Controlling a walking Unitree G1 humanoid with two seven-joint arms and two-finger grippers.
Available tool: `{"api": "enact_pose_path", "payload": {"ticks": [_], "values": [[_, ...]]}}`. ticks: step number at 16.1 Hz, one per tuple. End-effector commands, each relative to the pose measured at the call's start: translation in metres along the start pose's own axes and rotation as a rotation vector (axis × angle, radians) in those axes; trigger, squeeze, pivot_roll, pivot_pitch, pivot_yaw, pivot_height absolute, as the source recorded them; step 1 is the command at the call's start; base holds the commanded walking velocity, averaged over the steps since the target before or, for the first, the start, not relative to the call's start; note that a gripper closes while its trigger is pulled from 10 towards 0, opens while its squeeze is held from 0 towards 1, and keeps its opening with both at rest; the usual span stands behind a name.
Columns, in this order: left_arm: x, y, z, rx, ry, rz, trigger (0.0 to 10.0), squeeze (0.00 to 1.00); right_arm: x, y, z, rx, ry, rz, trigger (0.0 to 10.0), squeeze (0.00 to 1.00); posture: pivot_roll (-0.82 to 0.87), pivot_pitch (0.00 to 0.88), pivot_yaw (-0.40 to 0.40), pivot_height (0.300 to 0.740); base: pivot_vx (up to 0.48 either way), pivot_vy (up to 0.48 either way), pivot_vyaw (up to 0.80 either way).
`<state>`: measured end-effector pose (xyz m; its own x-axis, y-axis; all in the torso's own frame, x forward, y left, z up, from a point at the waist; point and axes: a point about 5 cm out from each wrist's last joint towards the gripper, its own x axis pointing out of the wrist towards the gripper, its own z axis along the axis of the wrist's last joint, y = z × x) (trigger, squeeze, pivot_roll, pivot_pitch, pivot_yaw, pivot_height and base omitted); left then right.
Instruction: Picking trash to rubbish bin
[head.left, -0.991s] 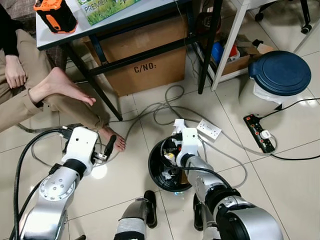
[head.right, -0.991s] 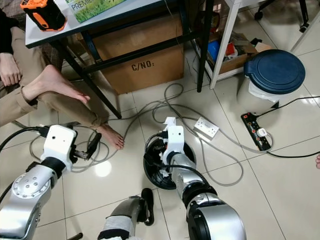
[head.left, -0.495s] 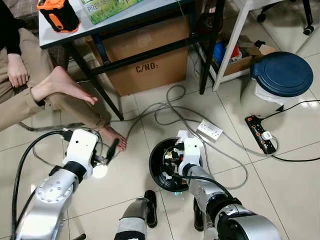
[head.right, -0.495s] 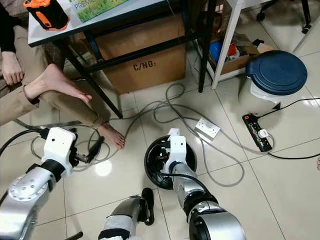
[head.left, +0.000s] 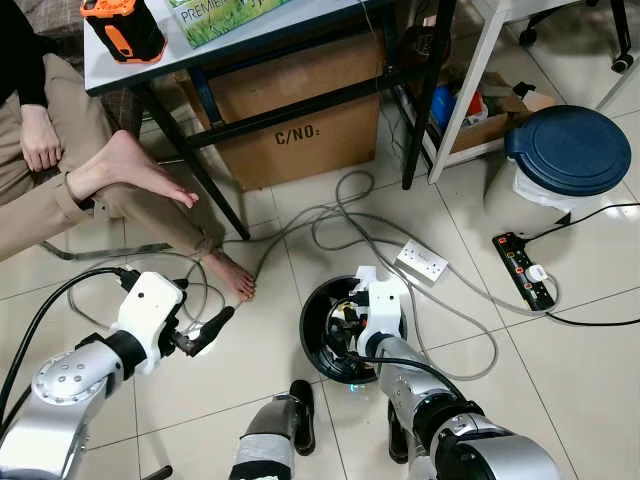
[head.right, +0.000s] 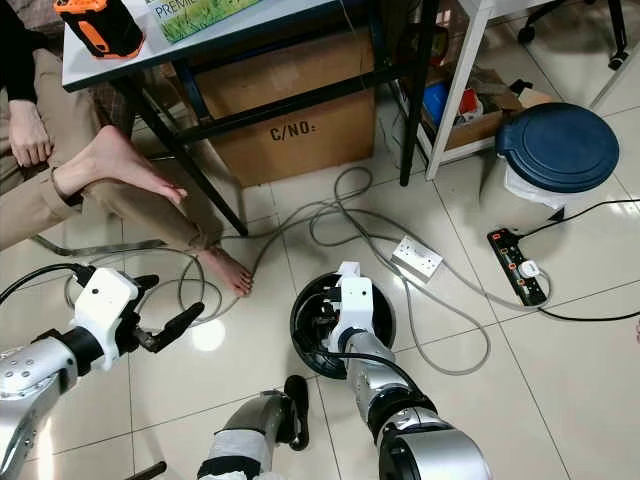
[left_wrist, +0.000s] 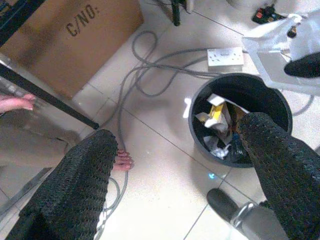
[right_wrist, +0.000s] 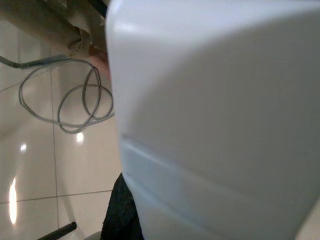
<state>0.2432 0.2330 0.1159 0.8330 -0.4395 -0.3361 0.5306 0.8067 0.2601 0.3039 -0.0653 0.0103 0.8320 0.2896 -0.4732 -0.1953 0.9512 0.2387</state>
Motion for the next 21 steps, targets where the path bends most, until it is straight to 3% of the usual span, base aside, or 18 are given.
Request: {"api": "enact_pose_path", "payload": {"ticks": [1, 3, 4, 5, 6, 12, 21], "values": [[-0.004, -0.001, -0.008, 0.006, 0.032, -0.033, 10.0, 0.00, -0.002, 0.036, -0.021, 0.069, 0.050, 0.080, 10.0, 0.00, 0.24, 0.379, 0.157, 0.740, 0.000, 0.000, 0.00], [-0.005, -0.004, -0.010, 0.026, 0.037, -0.065, 10.0, 0.00, -0.002, 0.043, -0.020, 0.079, 0.048, 0.109, 10.0, 0.00, 0.24, 0.381, 0.162, 0.740, 0.000, 0.000, 0.00], [-0.005, -0.004, -0.011, 0.037, 0.038, -0.076, 10.0, 0.00, -0.002, 0.044, -0.020, 0.082, 0.048, 0.113, 10.0, 0.26, 0.24, 0.381, 0.162, 0.740, 0.000, 0.000, 0.00], [-0.005, -0.004, -0.011, 0.038, 0.038, -0.080, 10.0, 0.00, -0.002, 0.045, -0.020, 0.090, 0.047, 0.119, 10.0, 0.75, 0.24, 0.381, 0.162, 0.740, 0.000, 0.000, 0.00], [-0.005, -0.005, -0.012, 0.039, 0.037, -0.083, 10.0, 0.00, -0.002, 0.045, -0.020, 0.092, 0.047, 0.121, 10.0, 1.00, 0.24, 0.381, 0.162, 0.740, 0.000, 0.000, 0.00], [-0.006, -0.014, -0.016, 0.049, 0.044, -0.124, 10.0, 0.00, -0.002, 0.042, -0.022, 0.089, 0.050, 0.113, 10.0, 1.00, 0.24, 0.387, 0.170, 0.740, 0.000, 0.000, 0.00], [-0.006, -0.016, -0.018, 0.054, 0.049, -0.128, 10.0, 0.00, -0.003, 0.041, -0.022, 0.080, 0.049, 0.109, 10.0, 1.00, 0.24, 0.389, 0.172, 0.740, 0.000, 0.000, 0.00]]}}
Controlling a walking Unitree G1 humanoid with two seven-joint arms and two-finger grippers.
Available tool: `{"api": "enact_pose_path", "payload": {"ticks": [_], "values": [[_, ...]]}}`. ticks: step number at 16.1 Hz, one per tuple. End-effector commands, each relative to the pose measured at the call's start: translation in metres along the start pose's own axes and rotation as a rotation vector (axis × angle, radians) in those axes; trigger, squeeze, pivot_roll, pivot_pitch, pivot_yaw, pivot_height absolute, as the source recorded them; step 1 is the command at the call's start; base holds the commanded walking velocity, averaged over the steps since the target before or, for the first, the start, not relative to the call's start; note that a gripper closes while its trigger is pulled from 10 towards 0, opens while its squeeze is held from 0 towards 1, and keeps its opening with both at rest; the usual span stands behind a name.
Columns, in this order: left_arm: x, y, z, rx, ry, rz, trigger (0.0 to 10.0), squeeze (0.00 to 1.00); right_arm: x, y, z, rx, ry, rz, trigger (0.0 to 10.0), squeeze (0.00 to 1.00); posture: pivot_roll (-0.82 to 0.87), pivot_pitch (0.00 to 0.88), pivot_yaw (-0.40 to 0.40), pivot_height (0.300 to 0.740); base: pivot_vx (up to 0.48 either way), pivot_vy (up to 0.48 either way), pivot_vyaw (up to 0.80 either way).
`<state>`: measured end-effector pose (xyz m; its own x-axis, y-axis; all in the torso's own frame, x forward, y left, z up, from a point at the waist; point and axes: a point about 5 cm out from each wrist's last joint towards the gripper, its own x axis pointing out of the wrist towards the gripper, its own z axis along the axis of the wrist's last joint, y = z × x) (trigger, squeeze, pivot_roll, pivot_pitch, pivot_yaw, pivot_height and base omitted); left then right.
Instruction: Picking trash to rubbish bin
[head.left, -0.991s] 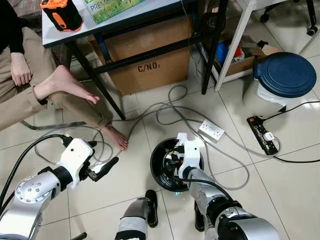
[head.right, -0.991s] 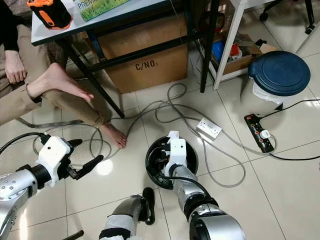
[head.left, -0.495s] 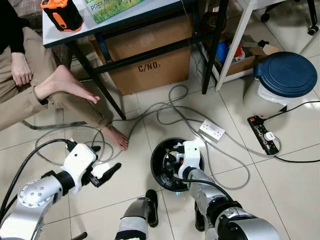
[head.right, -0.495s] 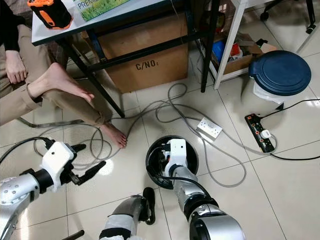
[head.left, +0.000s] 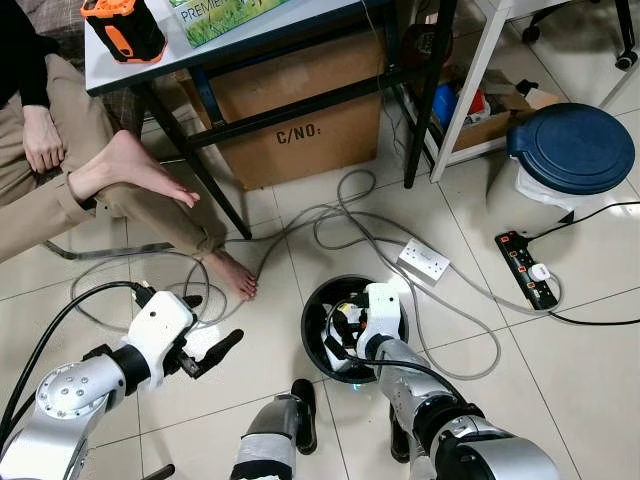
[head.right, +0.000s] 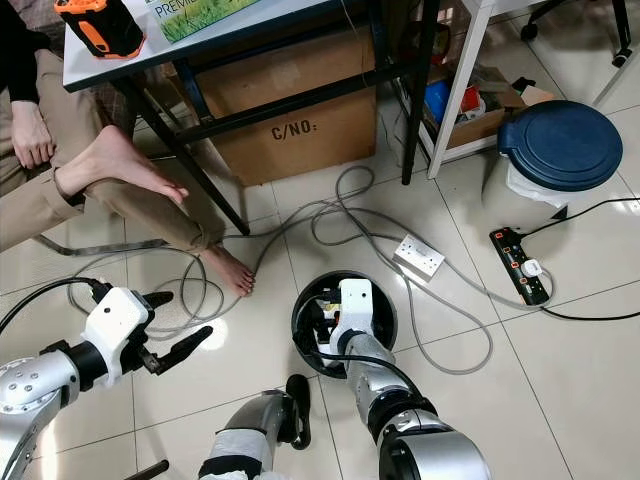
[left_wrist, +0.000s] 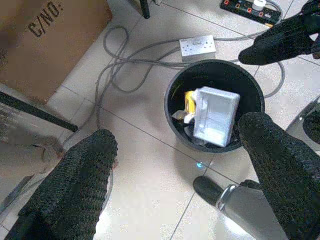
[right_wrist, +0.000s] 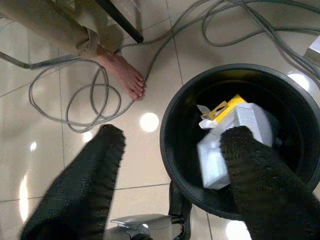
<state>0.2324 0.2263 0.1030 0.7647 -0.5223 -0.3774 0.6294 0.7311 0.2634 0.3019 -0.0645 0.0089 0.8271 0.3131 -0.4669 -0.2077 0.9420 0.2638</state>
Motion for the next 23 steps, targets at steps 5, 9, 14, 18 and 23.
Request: {"api": "enact_pose_path", "payload": {"ticks": [5, 9, 14, 18, 23], "values": [[-0.001, -0.006, -0.007, -0.011, 0.021, -0.024, 10.0, 0.00, -0.001, 0.036, -0.019, 0.033, 0.034, 0.080, 10.0, 0.93, 0.23, 0.380, 0.166, 0.740, 0.000, 0.000, 0.00], [0.007, -0.011, -0.006, -0.013, 0.004, -0.028, 10.0, 0.00, -0.001, 0.025, -0.014, -0.003, -0.003, 0.041, 10.0, 0.00, 0.20, 0.356, 0.146, 0.740, 0.000, 0.000, 0.00], [0.021, -0.016, -0.004, -0.027, -0.029, -0.023, 10.0, 0.00, -0.005, 0.009, 0.001, -0.076, -0.135, -0.029, 10.0, 0.00, 0.16, 0.324, 0.125, 0.740, 0.000, 0.000, 0.00], [0.030, -0.021, -0.003, -0.030, -0.046, -0.050, 10.0, 0.00, -0.012, -0.005, 0.022, -0.089, -0.304, -0.078, 10.0, 0.00, 0.12, 0.299, 0.111, 0.740, 0.000, 0.000, 0.00], [0.043, -0.024, 0.003, -0.063, -0.107, -0.042, 10.0, 0.00, -0.038, -0.022, 0.057, -0.182, -0.517, -0.138, 10.0, 0.00, 0.06, 0.261, 0.088, 0.740, 0.000, 0.000, 0.00]]}}
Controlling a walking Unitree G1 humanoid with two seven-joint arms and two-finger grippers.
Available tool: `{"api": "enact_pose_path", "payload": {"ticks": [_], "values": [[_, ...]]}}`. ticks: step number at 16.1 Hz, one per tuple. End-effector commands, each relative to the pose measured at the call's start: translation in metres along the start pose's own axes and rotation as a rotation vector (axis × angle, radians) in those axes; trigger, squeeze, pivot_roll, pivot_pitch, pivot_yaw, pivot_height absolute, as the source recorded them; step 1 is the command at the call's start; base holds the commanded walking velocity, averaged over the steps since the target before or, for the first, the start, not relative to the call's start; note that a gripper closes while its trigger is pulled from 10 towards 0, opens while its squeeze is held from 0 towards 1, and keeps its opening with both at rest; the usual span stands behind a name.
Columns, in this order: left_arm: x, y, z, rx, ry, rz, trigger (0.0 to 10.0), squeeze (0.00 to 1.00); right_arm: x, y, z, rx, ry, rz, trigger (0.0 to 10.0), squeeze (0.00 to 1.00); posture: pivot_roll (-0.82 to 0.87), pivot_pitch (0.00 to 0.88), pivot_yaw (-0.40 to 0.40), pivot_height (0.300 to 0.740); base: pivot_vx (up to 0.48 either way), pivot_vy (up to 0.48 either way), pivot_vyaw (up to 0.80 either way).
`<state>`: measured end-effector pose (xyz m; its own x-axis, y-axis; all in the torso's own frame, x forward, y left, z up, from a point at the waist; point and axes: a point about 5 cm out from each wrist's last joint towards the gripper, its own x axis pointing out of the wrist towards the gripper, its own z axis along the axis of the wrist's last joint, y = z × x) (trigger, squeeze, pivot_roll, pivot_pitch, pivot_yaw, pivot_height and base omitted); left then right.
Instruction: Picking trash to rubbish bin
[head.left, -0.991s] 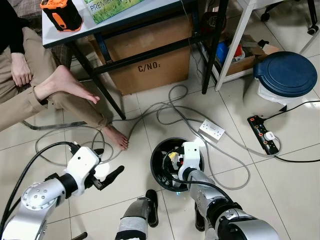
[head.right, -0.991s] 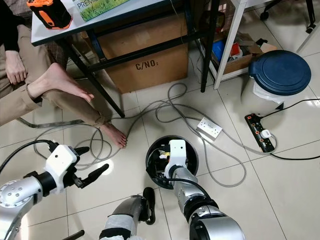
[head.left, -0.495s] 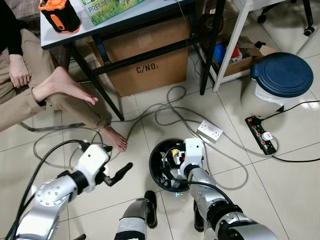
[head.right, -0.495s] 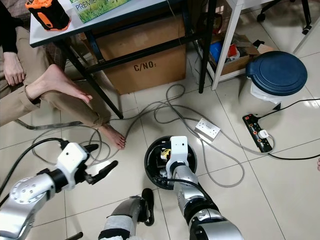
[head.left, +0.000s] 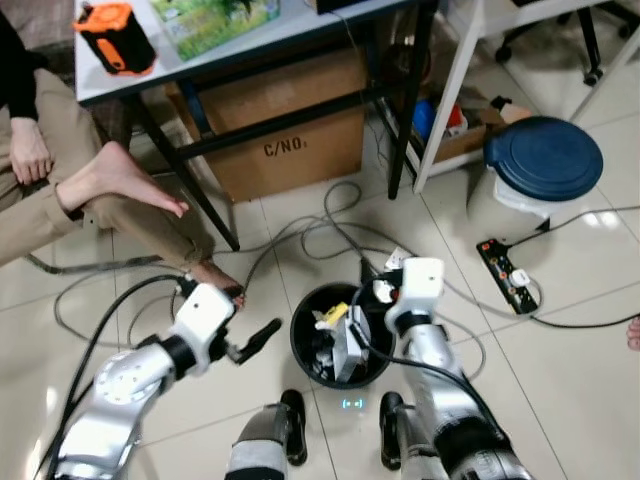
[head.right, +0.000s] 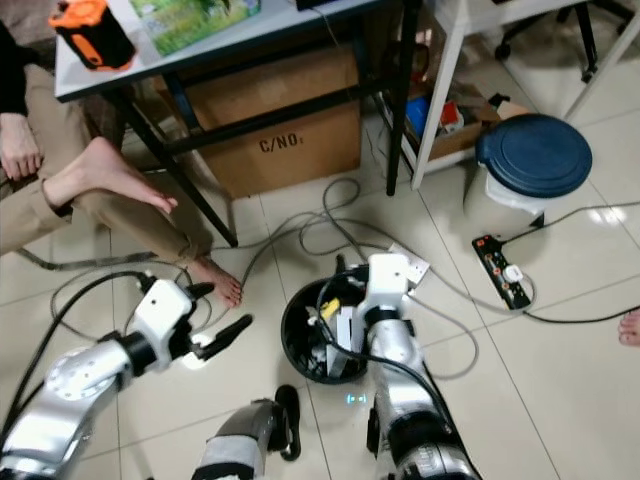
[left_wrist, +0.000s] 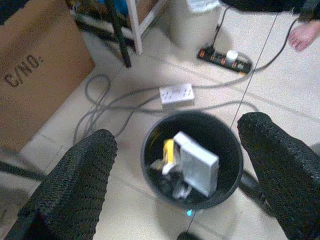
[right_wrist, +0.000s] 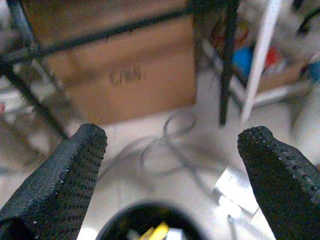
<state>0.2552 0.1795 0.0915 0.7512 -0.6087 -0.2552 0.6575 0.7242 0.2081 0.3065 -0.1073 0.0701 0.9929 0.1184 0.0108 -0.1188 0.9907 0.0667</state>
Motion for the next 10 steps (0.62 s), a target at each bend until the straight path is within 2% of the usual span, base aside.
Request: {"api": "enact_pose_path", "payload": {"ticks": [1, 4, 6, 8, 10], "values": [[-0.001, -0.003, -0.009, -0.018, 0.031, 0.000, 10.0, 0.00, -0.004, -0.004, 0.008, -0.015, -0.025, -0.003, 10.0, 0.00, 0.05, 0.254, 0.085, 0.740, 0.000, 0.000, 0.00], [0.009, -0.003, -0.010, -0.015, 0.015, 0.005, 10.0, 0.00, -0.010, -0.017, 0.032, -0.009, -0.104, -0.042, 10.0, 0.00, 0.01, 0.228, 0.079, 0.740, 0.000, 0.000, 0.00], [0.019, -0.002, -0.006, -0.044, -0.019, 0.034, 10.0, 0.00, -0.014, -0.025, 0.049, -0.025, -0.139, -0.069, 10.0, 0.00, -0.01, 0.207, 0.073, 0.740, 0.000, 0.000, 0.00], [0.028, -0.001, -0.001, -0.094, -0.060, 0.073, 10.0, 0.00, -0.017, -0.029, 0.058, -0.022, -0.150, -0.085, 10.0, 0.00, -0.03, 0.194, 0.067, 0.740, 0.000, 0.000, 0.00], [0.036, -0.005, 0.005, -0.109, -0.091, 0.081, 10.0, 0.00, -0.023, -0.034, 0.062, -0.029, -0.146, -0.091, 10.0, 0.00, -0.05, 0.182, 0.063, 0.740, 0.000, 0.000, 0.00]]}}
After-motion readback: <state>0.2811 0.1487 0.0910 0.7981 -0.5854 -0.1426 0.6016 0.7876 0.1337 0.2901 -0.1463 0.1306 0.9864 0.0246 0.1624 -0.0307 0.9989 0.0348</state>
